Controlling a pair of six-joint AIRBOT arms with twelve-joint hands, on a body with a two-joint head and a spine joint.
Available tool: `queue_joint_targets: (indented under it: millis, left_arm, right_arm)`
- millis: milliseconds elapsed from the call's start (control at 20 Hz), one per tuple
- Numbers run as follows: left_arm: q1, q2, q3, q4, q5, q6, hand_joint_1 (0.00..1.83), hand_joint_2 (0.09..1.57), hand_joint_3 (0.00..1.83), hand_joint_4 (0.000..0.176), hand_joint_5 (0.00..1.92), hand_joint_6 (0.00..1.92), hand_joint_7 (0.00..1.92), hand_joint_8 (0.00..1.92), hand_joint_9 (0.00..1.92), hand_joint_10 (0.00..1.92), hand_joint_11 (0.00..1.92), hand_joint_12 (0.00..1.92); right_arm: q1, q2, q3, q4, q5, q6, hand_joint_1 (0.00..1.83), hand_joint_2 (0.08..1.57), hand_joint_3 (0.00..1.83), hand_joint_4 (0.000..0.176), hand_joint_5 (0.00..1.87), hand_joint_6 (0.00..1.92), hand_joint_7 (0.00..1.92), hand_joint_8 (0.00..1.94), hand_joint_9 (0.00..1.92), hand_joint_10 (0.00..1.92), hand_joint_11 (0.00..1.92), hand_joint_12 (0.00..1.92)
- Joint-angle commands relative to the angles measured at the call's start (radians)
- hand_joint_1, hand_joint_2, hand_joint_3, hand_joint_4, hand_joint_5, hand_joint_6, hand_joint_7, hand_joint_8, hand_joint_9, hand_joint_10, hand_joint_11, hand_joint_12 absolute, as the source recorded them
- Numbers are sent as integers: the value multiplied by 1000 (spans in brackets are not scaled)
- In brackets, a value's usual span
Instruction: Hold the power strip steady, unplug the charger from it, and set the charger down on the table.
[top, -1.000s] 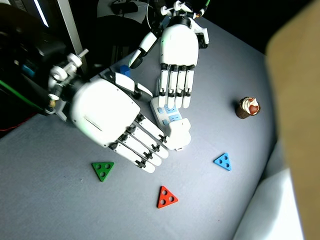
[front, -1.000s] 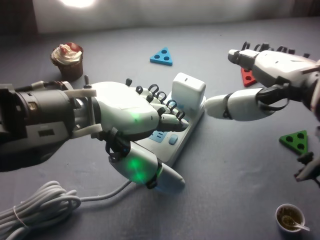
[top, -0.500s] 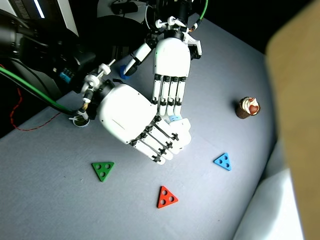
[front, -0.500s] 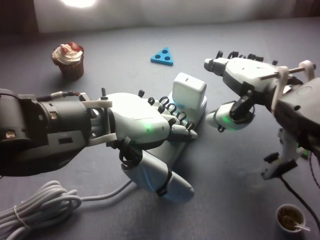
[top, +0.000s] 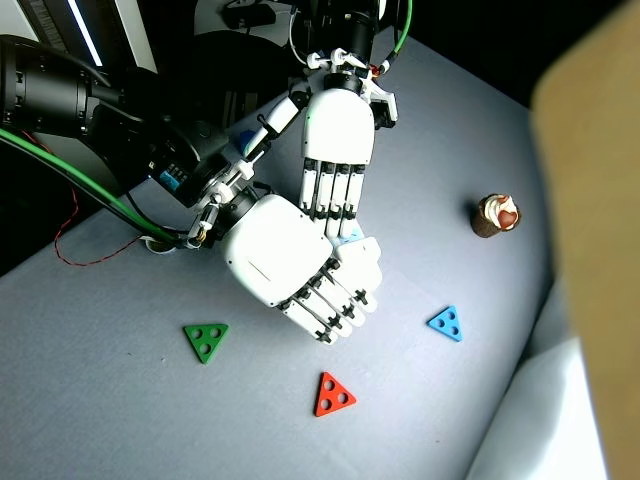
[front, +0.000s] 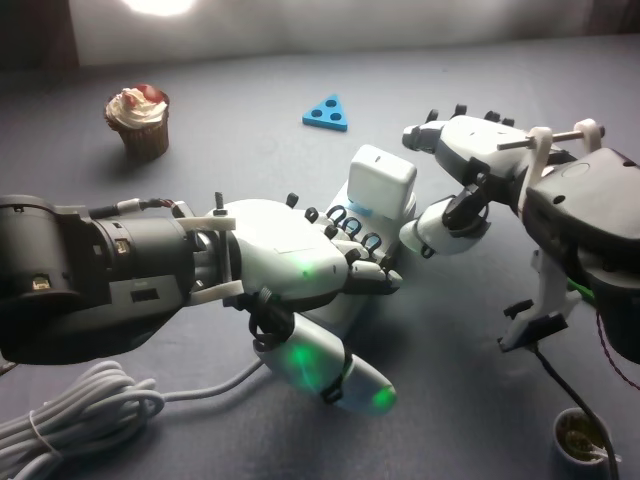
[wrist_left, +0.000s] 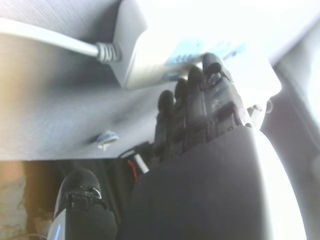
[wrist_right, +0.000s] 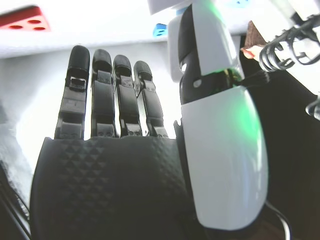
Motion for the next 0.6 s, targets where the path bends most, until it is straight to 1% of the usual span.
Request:
queue_joint_targets:
  millis: [0, 100, 350, 550]
  left_arm:
    - [1, -16, 3, -12, -58, -2, 0, 997, 1, 0, 157, 5, 161, 4, 140, 4, 114, 98]
    - [4, -17, 5, -14, -57, -2, 0, 1000, 2, 0, 136, 0, 135, 0, 112, 0, 83, 82]
    - [12, -16, 5, -18, -54, -2, 0, 998, 0, 0, 144, 3, 139, 1, 119, 2, 102, 86]
    - [16, -11, 5, -24, -60, -2, 0, 997, 0, 0, 145, 5, 142, 6, 121, 7, 103, 84]
  right_arm:
    - [13, 6, -1, -66, 36, 8, 1203, 1036, 0, 0, 273, 16, 257, 13, 274, 15, 29, 676]
    - [16, -2, 6, -66, 34, 9, 1196, 1029, 0, 0, 278, 1, 269, 1, 287, 2, 31, 688]
    - [35, -61, 78, -66, 22, 9, 1172, 1041, 2, 0, 290, 6, 270, 2, 291, 2, 34, 679]
    - [56, -90, 111, -65, 22, 16, 1154, 1055, 6, 0, 273, 0, 259, 0, 294, 2, 38, 685]
